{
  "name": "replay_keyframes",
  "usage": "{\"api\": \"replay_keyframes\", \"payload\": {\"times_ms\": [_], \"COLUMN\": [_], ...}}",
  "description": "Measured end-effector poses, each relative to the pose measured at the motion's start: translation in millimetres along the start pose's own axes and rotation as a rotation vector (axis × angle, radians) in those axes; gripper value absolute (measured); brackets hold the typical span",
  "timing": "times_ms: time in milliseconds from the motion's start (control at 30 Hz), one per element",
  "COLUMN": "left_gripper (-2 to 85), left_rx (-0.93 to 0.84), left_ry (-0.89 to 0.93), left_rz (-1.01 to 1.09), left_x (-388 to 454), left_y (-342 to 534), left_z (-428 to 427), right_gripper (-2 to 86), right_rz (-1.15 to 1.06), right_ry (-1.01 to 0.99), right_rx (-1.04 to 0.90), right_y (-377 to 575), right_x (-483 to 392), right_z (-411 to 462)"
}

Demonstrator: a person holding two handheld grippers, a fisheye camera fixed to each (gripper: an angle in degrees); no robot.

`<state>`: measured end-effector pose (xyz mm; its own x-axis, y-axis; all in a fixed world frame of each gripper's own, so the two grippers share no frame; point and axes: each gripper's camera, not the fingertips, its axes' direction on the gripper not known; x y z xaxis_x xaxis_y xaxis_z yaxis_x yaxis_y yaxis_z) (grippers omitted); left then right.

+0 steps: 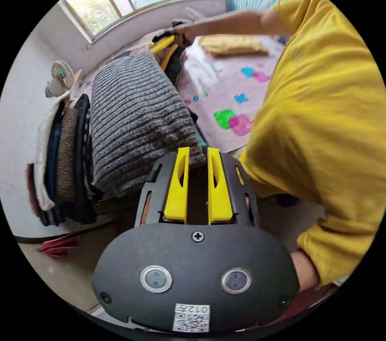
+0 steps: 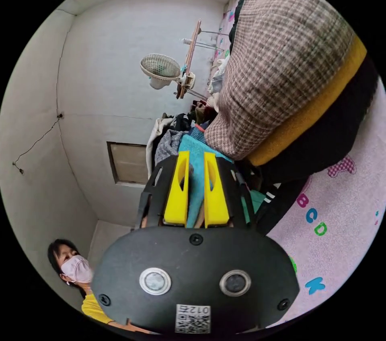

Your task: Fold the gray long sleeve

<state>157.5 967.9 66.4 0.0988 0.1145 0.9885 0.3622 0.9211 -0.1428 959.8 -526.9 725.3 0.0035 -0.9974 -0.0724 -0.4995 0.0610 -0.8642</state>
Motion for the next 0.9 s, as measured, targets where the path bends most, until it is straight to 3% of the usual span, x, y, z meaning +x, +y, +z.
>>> {"api": "replay_keyframes", "payload": {"times_ms": [67,167,267,400,567,700,800,900], "left_gripper": [2.4,1.1,0.7,0.5,0.4,0.4,0.4,0.4], "left_rx": [0.262,0.621,0.801,0.628,0.211,0.258,0.332,0.434], "left_ry": [0.117,0.003,0.052,0.11,-0.089,-0.164,-0.103,-0.214], "left_rz": [-0.072,-0.276,-0.467,-0.583,-0.553,-0.557,-0.571,-0.648], "left_x": [-29.2,-66.0,-117.1,-162.7,-165.1,-163.2,-171.3,-176.1], "left_y": [37.3,76.1,77.6,32.4,-34.9,-42.4,-39.7,-19.1], "left_z": [-36.9,-73.5,-68.4,-24.5,46.2,59.4,64.3,49.7], "right_gripper": [5.0,8.0,10.0,11.0,6.1,4.0,3.2,2.3], "right_rz": [-0.066,-0.194,-0.279,-0.36,-0.371,-0.367,-0.36,-0.402], "right_ry": [0.115,0.191,0.161,0.188,0.427,0.548,0.519,0.46], "right_rx": [0.095,0.068,-0.054,-0.204,-0.41,-0.371,-0.33,-0.175], "right_y": [4.6,0.7,-10.7,-17.0,-5.8,8.7,24.5,49.8], "right_x": [-23.4,-72.5,-126.6,-191.0,-240.2,-256.5,-279.8,-319.3], "right_z": [-22.4,-18.3,21.6,89.5,181.6,191.8,173.6,122.2]}}
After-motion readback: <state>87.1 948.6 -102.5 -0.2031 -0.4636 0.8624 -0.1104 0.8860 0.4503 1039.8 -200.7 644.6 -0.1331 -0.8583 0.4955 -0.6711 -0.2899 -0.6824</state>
